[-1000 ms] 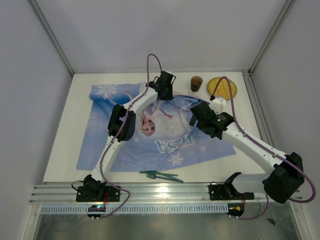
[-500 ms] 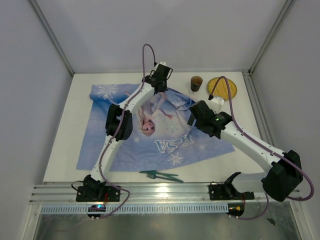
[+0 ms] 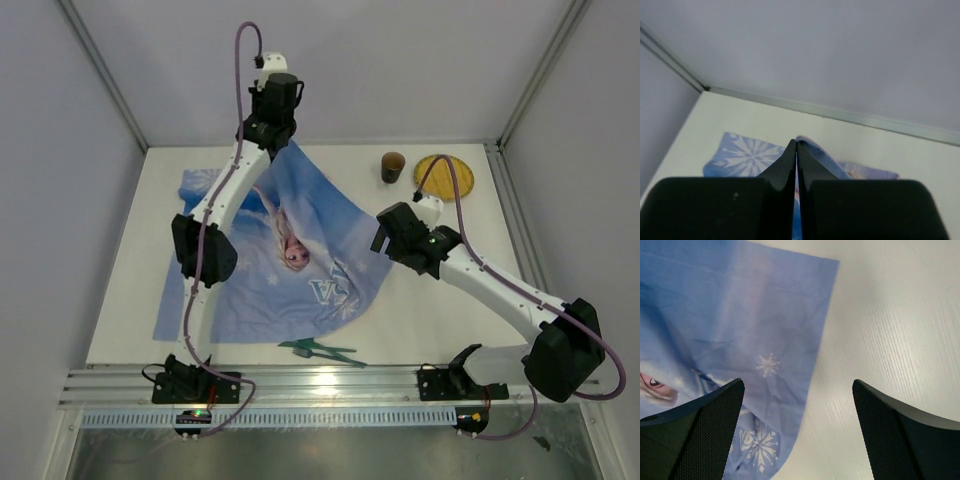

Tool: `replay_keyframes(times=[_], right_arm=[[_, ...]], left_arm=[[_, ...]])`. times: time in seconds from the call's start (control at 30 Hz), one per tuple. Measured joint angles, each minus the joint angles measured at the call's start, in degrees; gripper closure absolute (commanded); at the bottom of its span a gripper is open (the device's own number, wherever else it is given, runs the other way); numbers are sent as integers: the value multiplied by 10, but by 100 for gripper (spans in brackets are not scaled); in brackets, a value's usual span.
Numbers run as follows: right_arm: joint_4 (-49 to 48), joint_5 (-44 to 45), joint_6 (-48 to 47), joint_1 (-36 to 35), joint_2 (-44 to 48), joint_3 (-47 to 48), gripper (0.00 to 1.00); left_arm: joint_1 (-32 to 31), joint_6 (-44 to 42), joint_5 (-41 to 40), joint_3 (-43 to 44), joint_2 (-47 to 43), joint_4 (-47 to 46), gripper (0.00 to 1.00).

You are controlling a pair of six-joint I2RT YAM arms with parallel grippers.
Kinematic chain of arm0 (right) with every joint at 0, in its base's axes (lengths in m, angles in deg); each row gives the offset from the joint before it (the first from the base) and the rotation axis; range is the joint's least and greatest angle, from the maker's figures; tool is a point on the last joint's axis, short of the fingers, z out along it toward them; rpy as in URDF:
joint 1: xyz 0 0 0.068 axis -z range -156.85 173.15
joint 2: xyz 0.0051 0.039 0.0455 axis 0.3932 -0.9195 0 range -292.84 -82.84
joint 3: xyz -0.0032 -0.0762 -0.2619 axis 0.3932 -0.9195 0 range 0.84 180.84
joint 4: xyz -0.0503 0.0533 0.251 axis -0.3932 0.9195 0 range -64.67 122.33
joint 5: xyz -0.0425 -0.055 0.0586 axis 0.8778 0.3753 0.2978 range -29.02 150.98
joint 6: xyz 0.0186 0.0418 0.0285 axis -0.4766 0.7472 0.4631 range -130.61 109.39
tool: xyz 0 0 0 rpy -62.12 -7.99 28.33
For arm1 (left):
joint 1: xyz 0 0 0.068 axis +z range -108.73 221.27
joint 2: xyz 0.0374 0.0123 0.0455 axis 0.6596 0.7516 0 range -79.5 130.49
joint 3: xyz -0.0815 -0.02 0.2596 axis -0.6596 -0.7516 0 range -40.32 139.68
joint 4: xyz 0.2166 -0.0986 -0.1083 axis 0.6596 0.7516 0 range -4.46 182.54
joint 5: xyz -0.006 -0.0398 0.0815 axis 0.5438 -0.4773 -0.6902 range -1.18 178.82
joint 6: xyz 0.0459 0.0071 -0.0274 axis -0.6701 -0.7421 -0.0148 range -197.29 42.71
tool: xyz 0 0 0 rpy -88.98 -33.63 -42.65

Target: Set the dinner table for one person

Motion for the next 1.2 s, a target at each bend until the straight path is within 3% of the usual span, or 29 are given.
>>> replay_keyframes(times=[0.27,0.37,0.57,0.7,0.87,1.2], right_arm=[[-36,-43,-35,0,-10,-3,7],[-116,-142,-106,1,-9,-22,7],[-212,-466,-238,-23,-79,8,7],[-230,-549,-283,-94,-169,77,7],[-229,-601,-297,-169,-261,158,7],[-139,-560,-374,-256,-262,162,7]], left_arm=[[25,-136,-118,3,-13,-67,100],[46,-153,-140,3,-13,-65,100],[66,-161,-160,-2,-13,-55,100],[61,-156,-160,-11,-13,-37,100],[56,-141,-159,-21,-13,-11,100],[57,-114,-153,-45,-14,31,100]])
